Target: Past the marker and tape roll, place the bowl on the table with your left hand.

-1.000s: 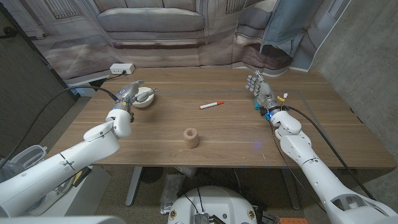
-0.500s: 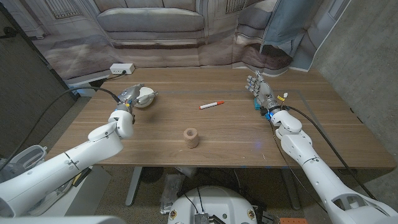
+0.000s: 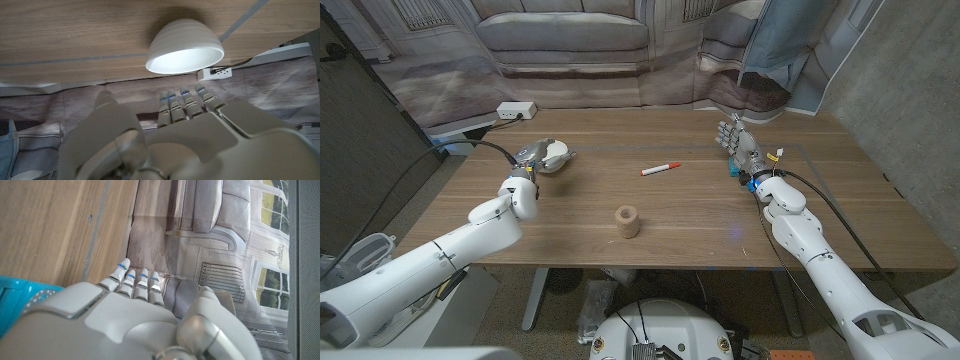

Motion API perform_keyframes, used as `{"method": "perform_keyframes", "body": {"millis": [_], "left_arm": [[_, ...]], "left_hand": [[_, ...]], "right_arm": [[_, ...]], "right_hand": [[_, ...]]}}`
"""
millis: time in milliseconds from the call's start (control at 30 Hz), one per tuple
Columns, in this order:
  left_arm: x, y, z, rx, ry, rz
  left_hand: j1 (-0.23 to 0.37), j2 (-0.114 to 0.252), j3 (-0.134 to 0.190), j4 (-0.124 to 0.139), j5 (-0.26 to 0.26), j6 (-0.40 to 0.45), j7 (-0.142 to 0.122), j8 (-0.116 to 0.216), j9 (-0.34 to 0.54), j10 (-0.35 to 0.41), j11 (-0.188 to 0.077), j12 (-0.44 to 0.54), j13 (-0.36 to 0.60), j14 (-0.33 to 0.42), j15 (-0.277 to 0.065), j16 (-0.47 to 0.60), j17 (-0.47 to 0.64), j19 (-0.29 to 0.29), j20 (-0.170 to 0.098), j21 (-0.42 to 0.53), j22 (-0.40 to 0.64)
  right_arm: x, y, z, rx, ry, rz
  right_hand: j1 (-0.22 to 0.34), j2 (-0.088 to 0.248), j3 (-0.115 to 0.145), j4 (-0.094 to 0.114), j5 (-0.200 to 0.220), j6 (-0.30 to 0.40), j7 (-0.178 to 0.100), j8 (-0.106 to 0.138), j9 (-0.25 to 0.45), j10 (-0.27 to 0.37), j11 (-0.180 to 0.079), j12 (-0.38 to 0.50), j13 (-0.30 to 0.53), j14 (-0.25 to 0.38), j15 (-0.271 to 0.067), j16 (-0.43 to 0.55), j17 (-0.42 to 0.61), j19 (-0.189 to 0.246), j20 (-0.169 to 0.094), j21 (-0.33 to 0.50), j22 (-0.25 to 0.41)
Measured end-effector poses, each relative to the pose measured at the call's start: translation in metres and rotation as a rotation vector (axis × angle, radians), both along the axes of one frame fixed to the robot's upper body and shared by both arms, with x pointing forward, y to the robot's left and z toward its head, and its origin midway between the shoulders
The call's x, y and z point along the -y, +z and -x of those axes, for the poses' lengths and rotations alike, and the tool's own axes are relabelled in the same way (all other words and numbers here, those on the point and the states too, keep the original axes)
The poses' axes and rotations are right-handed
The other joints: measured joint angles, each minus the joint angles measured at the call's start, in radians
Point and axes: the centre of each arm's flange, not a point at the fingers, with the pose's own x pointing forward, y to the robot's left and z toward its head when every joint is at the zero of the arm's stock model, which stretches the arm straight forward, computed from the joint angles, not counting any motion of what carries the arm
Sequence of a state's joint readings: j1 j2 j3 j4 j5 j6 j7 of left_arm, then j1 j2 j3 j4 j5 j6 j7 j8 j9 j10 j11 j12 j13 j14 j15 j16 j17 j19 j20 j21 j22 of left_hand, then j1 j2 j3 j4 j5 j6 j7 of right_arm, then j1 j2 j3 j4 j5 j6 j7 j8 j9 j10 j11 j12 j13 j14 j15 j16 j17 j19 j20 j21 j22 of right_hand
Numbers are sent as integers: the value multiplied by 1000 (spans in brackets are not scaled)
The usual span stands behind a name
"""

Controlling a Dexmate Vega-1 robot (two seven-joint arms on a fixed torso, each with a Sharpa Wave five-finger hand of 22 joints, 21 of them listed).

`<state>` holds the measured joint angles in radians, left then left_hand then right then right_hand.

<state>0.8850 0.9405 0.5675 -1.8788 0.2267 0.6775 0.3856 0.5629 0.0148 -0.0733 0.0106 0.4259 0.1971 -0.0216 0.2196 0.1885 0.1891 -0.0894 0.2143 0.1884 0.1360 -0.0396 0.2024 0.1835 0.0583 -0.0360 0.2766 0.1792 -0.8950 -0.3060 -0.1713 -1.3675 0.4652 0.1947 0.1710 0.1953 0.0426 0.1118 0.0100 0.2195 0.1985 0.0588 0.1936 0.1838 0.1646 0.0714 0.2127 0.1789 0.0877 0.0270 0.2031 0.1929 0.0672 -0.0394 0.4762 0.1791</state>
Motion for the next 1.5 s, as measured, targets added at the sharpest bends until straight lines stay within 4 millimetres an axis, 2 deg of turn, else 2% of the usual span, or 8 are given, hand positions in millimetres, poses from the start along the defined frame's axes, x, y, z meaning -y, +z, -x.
{"method": "perform_keyframes", "body": {"millis": [567, 1200, 1367, 1500], "left_arm": [[-2, -6, -17, -38, -11, 7], [-10, -15, -22, -67, 13, 6], [-10, -15, -24, -70, 27, -5], [-10, -16, -26, -72, 42, -17]], "left_hand": [[17, -9, -5, -11, 0, 2, -2, 0, 0, 0, 0, 0, 0, 4, 4, 0, 0, 0, 0, 0, 0], [47, -21, -5, -28, 7, 1, -2, 0, 0, 10, 0, 1, 1, 3, 4, 0, 0, 8, 0, -11, 0], [92, -37, -6, -57, 12, -1, -4, -7, 0, 11, -1, 0, 5, 4, 4, 0, 0, 13, -1, -15, 0], [132, -49, -7, -79, 12, -19, -14, -13, 0, 1, -17, -7, 5, 3, 4, -6, 0, 15, 0, -22, -2]], "right_arm": [[-1, 3, 0, 7, -3, -3], [-8, 5, 0, 10, -2, -2], [-8, 4, 0, 7, -3, -3], [-9, 4, -1, 6, -4, -3]], "right_hand": [[0, 0, 0, 0, 0, 0, 0, 0, 0, 0, 0, 0, 0, 0, 0, 0, 0, 4, 4, 0, 0], [0, 0, 0, 0, 0, 5, 5, 0, 0, 0, 0, 0, 0, 4, -4, 0, 0, 11, 4, -7, 0], [0, 0, 0, 0, 0, 5, 5, 0, 0, 0, 0, 0, 0, 4, -4, 0, 0, 11, 4, -11, 0], [0, 0, 0, 0, 0, 5, 5, 0, 0, 0, 0, 0, 0, 4, -4, 0, 0, 11, 4, -10, 0]]}}
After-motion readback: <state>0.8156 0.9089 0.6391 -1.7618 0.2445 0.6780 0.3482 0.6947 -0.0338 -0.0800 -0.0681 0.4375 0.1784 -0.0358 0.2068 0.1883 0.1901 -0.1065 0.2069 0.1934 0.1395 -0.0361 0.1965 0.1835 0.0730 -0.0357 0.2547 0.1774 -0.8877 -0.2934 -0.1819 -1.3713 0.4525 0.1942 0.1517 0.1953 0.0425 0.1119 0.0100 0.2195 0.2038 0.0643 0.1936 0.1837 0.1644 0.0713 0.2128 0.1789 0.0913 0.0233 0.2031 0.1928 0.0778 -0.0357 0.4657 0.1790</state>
